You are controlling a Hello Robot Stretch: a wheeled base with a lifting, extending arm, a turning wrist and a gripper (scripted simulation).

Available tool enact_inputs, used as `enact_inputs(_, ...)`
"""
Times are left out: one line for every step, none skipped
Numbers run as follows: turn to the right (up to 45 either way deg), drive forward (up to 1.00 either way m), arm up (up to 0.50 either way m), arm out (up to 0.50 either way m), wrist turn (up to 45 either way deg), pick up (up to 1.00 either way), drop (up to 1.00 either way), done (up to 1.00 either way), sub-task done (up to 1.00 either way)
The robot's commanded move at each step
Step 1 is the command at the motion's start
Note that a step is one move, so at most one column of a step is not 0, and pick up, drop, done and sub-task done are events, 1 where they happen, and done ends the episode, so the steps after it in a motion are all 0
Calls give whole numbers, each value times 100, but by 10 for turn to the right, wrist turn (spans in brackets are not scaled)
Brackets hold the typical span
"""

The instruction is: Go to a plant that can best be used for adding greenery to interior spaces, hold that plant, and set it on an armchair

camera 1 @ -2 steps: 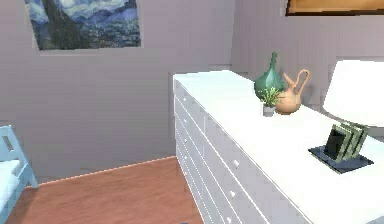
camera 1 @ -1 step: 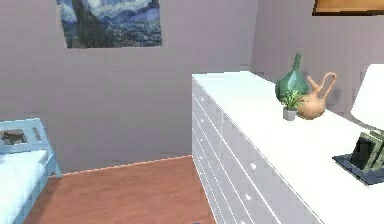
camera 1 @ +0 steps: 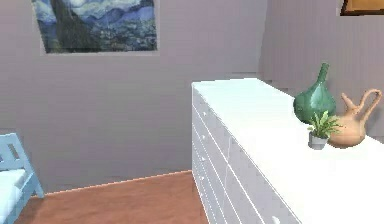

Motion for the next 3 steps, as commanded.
enact_inputs(-450,0,0,0,0,0,0,0,0)
enact_inputs(-90,0,0,0,0,0,0,0,0)
enact_inputs(390,0,0,0,0,0,0,0,0)
